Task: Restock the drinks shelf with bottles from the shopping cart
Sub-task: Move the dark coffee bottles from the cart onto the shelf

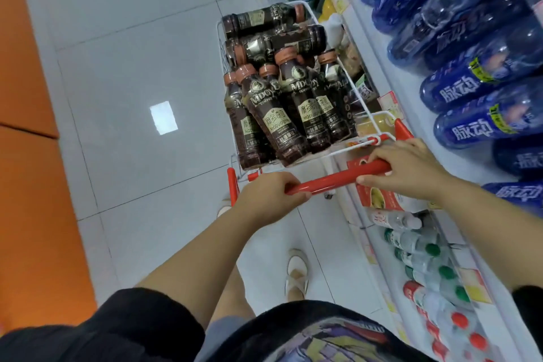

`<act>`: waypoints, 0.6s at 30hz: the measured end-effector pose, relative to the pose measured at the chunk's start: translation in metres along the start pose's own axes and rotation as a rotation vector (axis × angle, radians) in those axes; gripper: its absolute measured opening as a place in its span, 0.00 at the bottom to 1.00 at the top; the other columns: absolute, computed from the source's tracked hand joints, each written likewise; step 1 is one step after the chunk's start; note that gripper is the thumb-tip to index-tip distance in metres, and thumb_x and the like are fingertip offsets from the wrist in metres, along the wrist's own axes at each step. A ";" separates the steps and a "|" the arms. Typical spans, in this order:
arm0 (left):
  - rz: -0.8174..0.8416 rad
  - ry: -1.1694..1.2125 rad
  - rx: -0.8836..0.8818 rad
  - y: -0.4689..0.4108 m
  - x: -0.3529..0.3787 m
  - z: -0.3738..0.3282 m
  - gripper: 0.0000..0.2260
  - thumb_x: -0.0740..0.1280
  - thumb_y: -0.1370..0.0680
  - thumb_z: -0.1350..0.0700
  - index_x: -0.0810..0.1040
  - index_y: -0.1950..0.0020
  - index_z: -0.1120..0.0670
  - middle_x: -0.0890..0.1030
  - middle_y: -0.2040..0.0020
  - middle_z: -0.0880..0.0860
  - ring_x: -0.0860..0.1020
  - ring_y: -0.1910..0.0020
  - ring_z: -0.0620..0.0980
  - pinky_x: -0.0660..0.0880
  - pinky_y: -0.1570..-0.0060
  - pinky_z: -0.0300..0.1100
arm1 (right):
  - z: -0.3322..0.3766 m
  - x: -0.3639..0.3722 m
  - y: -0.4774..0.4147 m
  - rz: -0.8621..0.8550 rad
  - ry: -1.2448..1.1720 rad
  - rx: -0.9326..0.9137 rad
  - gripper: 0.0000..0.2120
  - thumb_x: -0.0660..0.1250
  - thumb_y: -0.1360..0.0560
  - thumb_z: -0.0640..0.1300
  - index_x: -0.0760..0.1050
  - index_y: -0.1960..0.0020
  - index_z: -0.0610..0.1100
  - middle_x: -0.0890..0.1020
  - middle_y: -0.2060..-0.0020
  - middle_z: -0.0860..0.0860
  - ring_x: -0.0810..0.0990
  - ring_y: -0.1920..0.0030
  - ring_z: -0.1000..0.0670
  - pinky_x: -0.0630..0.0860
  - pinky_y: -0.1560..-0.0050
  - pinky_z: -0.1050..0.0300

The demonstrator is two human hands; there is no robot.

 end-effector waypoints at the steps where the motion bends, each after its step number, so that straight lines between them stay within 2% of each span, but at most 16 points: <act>1: 0.050 0.027 0.003 -0.003 -0.006 0.001 0.13 0.64 0.24 0.44 0.79 0.46 0.49 0.81 0.53 0.49 0.78 0.56 0.48 0.76 0.52 0.48 | 0.002 -0.002 -0.001 0.003 -0.004 0.012 0.17 0.63 0.33 0.68 0.74 0.58 0.55 0.74 0.61 0.60 0.70 0.52 0.53 0.56 0.47 0.58; 3: 0.148 0.018 0.029 -0.010 -0.021 0.003 0.13 0.64 0.23 0.45 0.79 0.43 0.50 0.81 0.49 0.50 0.78 0.53 0.48 0.76 0.51 0.46 | 0.004 -0.003 -0.004 0.010 -0.024 0.039 0.17 0.63 0.34 0.69 0.73 0.60 0.56 0.74 0.62 0.61 0.70 0.53 0.55 0.56 0.47 0.59; 5: 0.205 -0.031 0.073 -0.017 -0.040 0.005 0.13 0.63 0.22 0.47 0.78 0.41 0.51 0.80 0.45 0.50 0.76 0.51 0.45 0.72 0.50 0.40 | 0.003 -0.008 -0.010 0.076 -0.054 0.107 0.18 0.64 0.36 0.70 0.73 0.61 0.56 0.76 0.63 0.60 0.72 0.54 0.55 0.60 0.45 0.58; 7: 0.181 0.000 0.066 -0.027 -0.065 0.011 0.13 0.62 0.22 0.49 0.78 0.42 0.52 0.80 0.44 0.49 0.74 0.51 0.43 0.69 0.51 0.37 | 0.001 -0.013 -0.017 0.183 -0.104 0.187 0.19 0.67 0.38 0.69 0.76 0.59 0.56 0.79 0.62 0.59 0.75 0.55 0.54 0.68 0.45 0.54; 10: 0.048 0.093 -0.042 -0.045 -0.108 0.024 0.14 0.62 0.22 0.48 0.77 0.40 0.53 0.79 0.44 0.50 0.75 0.51 0.46 0.69 0.51 0.38 | 0.010 -0.017 -0.033 0.306 -0.285 0.298 0.17 0.74 0.36 0.58 0.76 0.52 0.53 0.80 0.56 0.55 0.78 0.53 0.50 0.74 0.48 0.51; 12: 0.013 0.158 -0.123 -0.058 -0.126 0.032 0.19 0.62 0.23 0.45 0.74 0.36 0.54 0.78 0.42 0.51 0.76 0.46 0.49 0.72 0.45 0.41 | 0.026 -0.021 -0.049 0.225 -0.457 0.342 0.16 0.73 0.33 0.55 0.76 0.49 0.51 0.80 0.51 0.52 0.79 0.51 0.49 0.76 0.48 0.51; 14: 0.034 0.240 -0.195 -0.071 -0.135 0.036 0.22 0.63 0.24 0.41 0.75 0.37 0.55 0.78 0.40 0.53 0.77 0.43 0.52 0.73 0.40 0.49 | 0.044 -0.025 -0.065 0.067 -0.601 0.374 0.20 0.71 0.29 0.52 0.73 0.40 0.48 0.77 0.43 0.50 0.77 0.45 0.50 0.73 0.42 0.54; 16: 0.067 0.297 -0.267 -0.079 -0.138 0.035 0.20 0.63 0.26 0.39 0.77 0.46 0.54 0.79 0.43 0.55 0.78 0.44 0.53 0.74 0.41 0.52 | 0.059 -0.029 -0.081 -0.076 -0.679 0.407 0.24 0.70 0.27 0.48 0.69 0.34 0.45 0.74 0.37 0.49 0.74 0.39 0.49 0.70 0.41 0.55; 18: 0.090 0.334 -0.335 -0.084 -0.140 0.032 0.16 0.64 0.26 0.39 0.75 0.58 0.52 0.80 0.49 0.55 0.79 0.47 0.54 0.75 0.42 0.53 | 0.068 -0.031 -0.096 -0.125 -0.716 0.425 0.29 0.69 0.27 0.48 0.64 0.30 0.44 0.71 0.33 0.47 0.71 0.35 0.47 0.68 0.38 0.54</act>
Point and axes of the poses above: each hand's wrist, its own y-axis away from the middle knuckle, its own x-axis out of the palm, z = x × y, the point moved 4 cm from there along -y, towards the middle knuckle
